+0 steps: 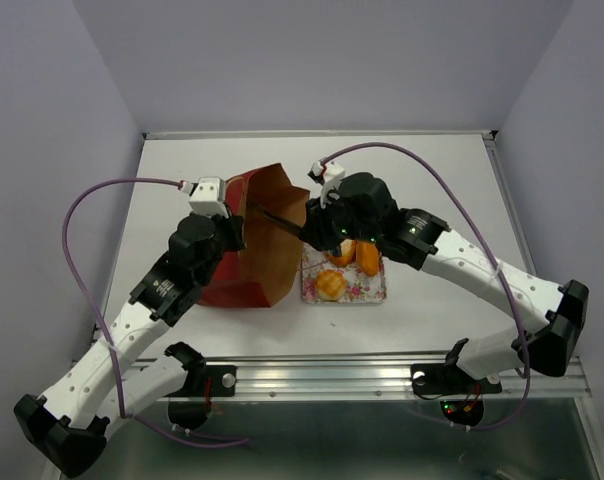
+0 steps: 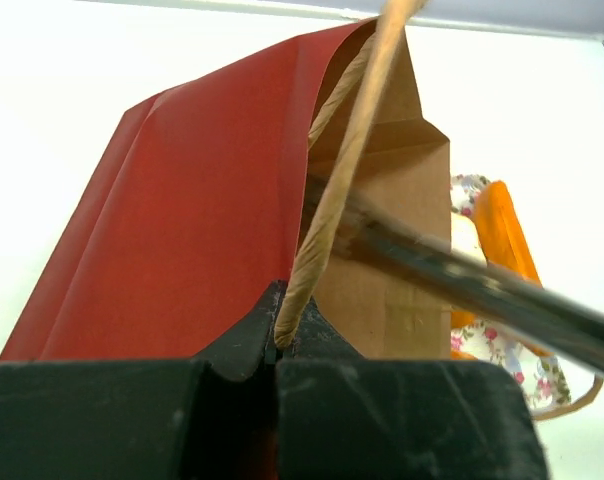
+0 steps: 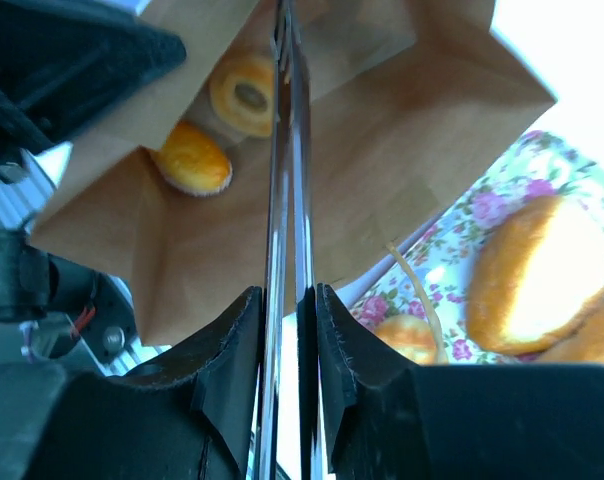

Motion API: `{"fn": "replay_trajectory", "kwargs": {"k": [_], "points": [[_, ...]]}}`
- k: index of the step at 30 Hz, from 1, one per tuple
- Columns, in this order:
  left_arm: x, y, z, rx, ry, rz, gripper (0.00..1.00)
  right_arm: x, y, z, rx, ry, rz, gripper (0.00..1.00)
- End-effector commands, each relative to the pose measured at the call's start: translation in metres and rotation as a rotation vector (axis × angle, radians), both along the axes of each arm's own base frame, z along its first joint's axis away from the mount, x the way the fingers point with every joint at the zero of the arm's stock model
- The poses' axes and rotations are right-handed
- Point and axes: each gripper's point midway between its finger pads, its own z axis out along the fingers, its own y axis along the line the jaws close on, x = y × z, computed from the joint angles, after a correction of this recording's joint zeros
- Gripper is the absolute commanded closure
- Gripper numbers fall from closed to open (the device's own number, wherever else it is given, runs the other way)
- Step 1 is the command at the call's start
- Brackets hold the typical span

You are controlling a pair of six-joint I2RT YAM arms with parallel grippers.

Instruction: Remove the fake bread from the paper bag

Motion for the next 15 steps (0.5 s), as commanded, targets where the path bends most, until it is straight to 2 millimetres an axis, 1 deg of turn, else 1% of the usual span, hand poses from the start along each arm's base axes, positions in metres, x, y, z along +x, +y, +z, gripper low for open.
{"fn": "replay_trajectory", "kwargs": {"k": [1,2,4,8,9,11,14,15], "points": [[-0.005,-0.015,0.034,0.089,-0.120,-0.159,1.00,-0.008,0.022,-0.021,-0.013,0.047,0.131,0.78],[-0.008,-0.019,0.034,0.104,-0.128,-0.197,1.00,-0.008,0.026,-0.029,-0.028,0.058,0.151,0.76],[-0.009,-0.019,0.032,0.154,-0.129,-0.222,1.00,-0.010,0.030,-0.036,-0.035,0.074,0.180,0.74],[-0.011,-0.021,0.027,0.209,-0.120,-0.264,1.00,-0.019,0.039,-0.060,-0.050,0.135,0.241,0.71],[-0.012,-0.022,0.025,0.211,-0.112,-0.274,1.00,-0.018,0.039,-0.064,-0.054,0.144,0.237,0.71],[-0.013,-0.017,0.018,0.260,-0.094,-0.276,1.00,-0.015,0.038,-0.075,-0.064,0.152,0.214,0.71],[-0.016,-0.013,0.005,0.289,-0.053,-0.271,1.00,-0.009,0.034,-0.081,-0.071,0.140,0.164,0.71],[-0.018,-0.012,0.001,0.292,-0.039,-0.277,1.00,-0.003,0.031,-0.083,-0.073,0.136,0.123,0.71]]}}
